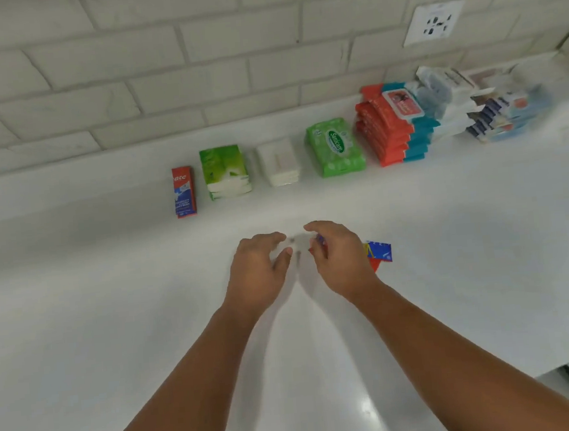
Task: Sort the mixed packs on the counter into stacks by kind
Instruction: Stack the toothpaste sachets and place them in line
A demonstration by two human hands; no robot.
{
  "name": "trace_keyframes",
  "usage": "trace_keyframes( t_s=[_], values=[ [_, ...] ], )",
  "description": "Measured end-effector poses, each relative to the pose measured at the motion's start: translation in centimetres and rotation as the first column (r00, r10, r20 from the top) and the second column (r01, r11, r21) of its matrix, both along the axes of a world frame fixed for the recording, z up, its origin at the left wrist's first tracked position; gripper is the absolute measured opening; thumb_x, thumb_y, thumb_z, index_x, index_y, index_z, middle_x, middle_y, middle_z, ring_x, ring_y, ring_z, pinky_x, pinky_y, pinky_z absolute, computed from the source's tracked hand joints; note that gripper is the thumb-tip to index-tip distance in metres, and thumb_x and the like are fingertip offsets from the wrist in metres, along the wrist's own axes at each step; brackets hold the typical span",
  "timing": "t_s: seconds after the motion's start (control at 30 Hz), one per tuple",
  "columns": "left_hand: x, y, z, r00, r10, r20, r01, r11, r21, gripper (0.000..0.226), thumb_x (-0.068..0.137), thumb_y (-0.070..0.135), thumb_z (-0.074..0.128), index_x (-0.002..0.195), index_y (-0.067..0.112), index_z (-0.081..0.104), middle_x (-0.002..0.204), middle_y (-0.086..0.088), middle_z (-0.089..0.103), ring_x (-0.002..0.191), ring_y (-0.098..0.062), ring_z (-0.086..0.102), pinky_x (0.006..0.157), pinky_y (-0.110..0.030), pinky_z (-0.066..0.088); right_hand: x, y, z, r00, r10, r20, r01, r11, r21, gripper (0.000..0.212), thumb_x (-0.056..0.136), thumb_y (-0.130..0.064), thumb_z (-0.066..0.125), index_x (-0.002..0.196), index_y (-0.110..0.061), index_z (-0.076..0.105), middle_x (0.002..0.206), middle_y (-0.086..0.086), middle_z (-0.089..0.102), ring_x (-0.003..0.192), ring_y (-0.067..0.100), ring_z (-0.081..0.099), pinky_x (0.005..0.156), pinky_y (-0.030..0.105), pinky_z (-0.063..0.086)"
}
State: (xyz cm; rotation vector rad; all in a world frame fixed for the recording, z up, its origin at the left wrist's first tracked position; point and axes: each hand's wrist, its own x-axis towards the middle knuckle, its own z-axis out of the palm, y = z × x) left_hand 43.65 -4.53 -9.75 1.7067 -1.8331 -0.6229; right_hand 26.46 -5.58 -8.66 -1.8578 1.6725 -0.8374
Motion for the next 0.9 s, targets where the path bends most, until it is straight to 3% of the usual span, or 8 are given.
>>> trace_keyframes(
  t_s=[0.13, 0.23, 0.33, 0.5, 0.6, 0.7, 0.8, 0.9],
  values=[
    [-5.0, -1.6, 0.2, 0.982, -0.118, 0.145, 0.119, 0.993, 0.002, 0.029, 0.094, 0.029, 0.067, 0.121, 0.018, 0.070, 0.121, -0.003, 0.070, 0.111, -0.028, 0.057, 0.094, -0.036, 0.046, -6.9, -1.1, -0.7, 0.952, 0.019, -0.306, 0.010, 0.996, 0.092, 0.038, 0.094, -0.019, 0.058, 0.132, -0.015, 0.061, 0.134, 0.005, 0.061, 0.125, 0.025, 0.050, 0.105, 0.033, 0.041],
    [-8.0, -3.1, 0.3, 0.948, -0.159, 0.277, 0.147, 0.987, 0.062, 0.035, 0.095, 0.034, 0.063, 0.127, 0.023, 0.066, 0.129, 0.000, 0.065, 0.115, -0.029, 0.054, 0.098, -0.039, 0.044, -10.0, -0.9, -1.4, 0.901, 0.097, -0.422, -0.022, 0.984, 0.179, 0.045, 0.093, -0.022, 0.059, 0.138, -0.017, 0.054, 0.137, 0.005, 0.057, 0.123, 0.027, 0.049, 0.100, 0.037, 0.045],
    [-10.3, -4.0, 0.7, 0.874, -0.208, 0.439, 0.172, 0.978, 0.122, 0.042, 0.097, 0.041, 0.056, 0.137, 0.026, 0.058, 0.136, 0.003, 0.061, 0.122, -0.027, 0.050, 0.105, -0.042, 0.037, -11.5, -0.6, -2.2, 0.891, 0.116, -0.438, -0.043, 0.984, 0.172, 0.051, 0.093, -0.020, 0.060, 0.142, -0.018, 0.048, 0.138, 0.004, 0.055, 0.122, 0.026, 0.048, 0.099, 0.038, 0.044],
    [-11.9, -4.8, 0.9, 0.713, -0.314, 0.628, 0.231, 0.950, 0.212, 0.047, 0.095, 0.046, 0.056, 0.141, 0.032, 0.051, 0.135, 0.005, 0.059, 0.122, -0.024, 0.048, 0.103, -0.043, 0.033, -13.0, 0.3, -2.7, 0.947, 0.139, -0.291, -0.081, 0.976, 0.202, 0.053, 0.094, -0.020, 0.064, 0.144, -0.015, 0.047, 0.136, 0.008, 0.053, 0.122, 0.026, 0.045, 0.103, 0.033, 0.042],
    [-12.5, -4.8, 1.0, 0.699, -0.325, 0.637, 0.231, 0.946, 0.229, 0.049, 0.095, 0.048, 0.057, 0.141, 0.032, 0.051, 0.138, 0.004, 0.056, 0.123, -0.024, 0.048, 0.104, -0.044, 0.034, -13.6, 0.2, -2.4, 0.966, 0.139, -0.218, -0.086, 0.968, 0.236, 0.053, 0.088, -0.021, 0.071, 0.137, -0.012, 0.052, 0.125, 0.012, 0.055, 0.116, 0.027, 0.051, 0.099, 0.037, 0.045],
    [-13.1, -4.4, 1.2, 0.723, -0.289, 0.628, 0.196, 0.957, 0.214, 0.057, 0.094, 0.047, 0.059, 0.146, 0.031, 0.045, 0.142, 0.003, 0.052, 0.127, -0.025, 0.047, 0.107, -0.044, 0.033, -14.1, -0.4, -1.9, 0.955, 0.182, -0.233, -0.110, 0.950, 0.294, 0.034, 0.087, -0.021, 0.072, 0.118, -0.010, 0.064, 0.111, 0.013, 0.060, 0.102, 0.028, 0.059, 0.087, 0.034, 0.049],
    [-13.3, -3.7, 1.5, 0.828, -0.169, 0.535, 0.103, 0.983, 0.150, 0.054, 0.095, 0.040, 0.060, 0.146, 0.029, 0.045, 0.139, 0.002, 0.056, 0.124, -0.023, 0.049, 0.106, -0.042, 0.034, -14.3, -0.8, -1.6, 0.932, 0.210, -0.296, -0.114, 0.943, 0.312, 0.017, 0.095, -0.018, 0.059, 0.103, -0.006, 0.068, 0.106, 0.016, 0.063, 0.085, 0.025, 0.054, 0.074, 0.031, 0.041],
    [-13.1, -2.7, 1.5, 0.945, 0.013, 0.327, -0.052, 0.993, 0.109, 0.048, 0.095, 0.035, 0.063, 0.142, 0.024, 0.053, 0.135, -0.001, 0.061, 0.120, -0.022, 0.055, 0.104, -0.040, 0.042, -14.5, -0.7, -1.1, 0.962, 0.169, -0.213, -0.093, 0.940, 0.328, 0.024, 0.101, -0.015, 0.046, 0.095, -0.003, 0.066, 0.103, 0.018, 0.065, 0.080, 0.023, 0.047, 0.067, 0.028, 0.033]
  ],
)
